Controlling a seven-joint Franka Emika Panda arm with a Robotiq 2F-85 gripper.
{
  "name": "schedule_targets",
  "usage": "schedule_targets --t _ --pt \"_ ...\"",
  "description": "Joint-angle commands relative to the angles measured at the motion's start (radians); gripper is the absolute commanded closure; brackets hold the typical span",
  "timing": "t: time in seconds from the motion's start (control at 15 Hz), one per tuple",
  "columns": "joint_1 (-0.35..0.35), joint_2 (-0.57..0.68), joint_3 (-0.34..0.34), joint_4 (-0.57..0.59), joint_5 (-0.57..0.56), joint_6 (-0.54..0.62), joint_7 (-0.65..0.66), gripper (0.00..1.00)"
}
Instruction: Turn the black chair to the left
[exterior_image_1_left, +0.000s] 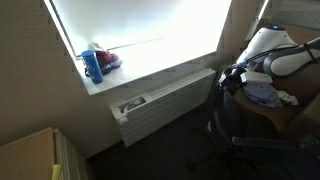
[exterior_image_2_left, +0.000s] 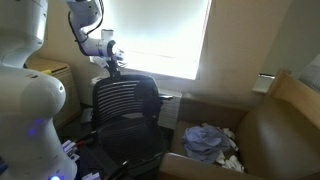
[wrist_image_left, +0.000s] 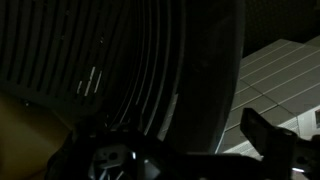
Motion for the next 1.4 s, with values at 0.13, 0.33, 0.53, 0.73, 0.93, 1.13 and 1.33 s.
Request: schedule_targets --t 0.13,0.33,0.53,0.73,0.93,1.13,1.33 --pt "0.012 0.011 -0.006 0.0 0.007 -0.002 0.003 0.0" --pt "0.03 0.008 -0.027 0.0 -0.02 0.018 0.018 0.34" --pt "0.058 -0.001 -0.063 0.007 -0.081 0.008 0.029 0.55" --pt "0.078 0.0 -0.076 0.013 -0.124 -0.019 0.012 0.76" --pt "0.068 0.003 -0.043 0.021 -0.108 -0.076 -0.035 0.87" --pt "-0.017 0.007 0.079 0.032 0.022 -0.126 -0.225 0.88" --pt "-0.046 0.019 0.14 0.044 0.095 -0.192 -0.365 0.88"
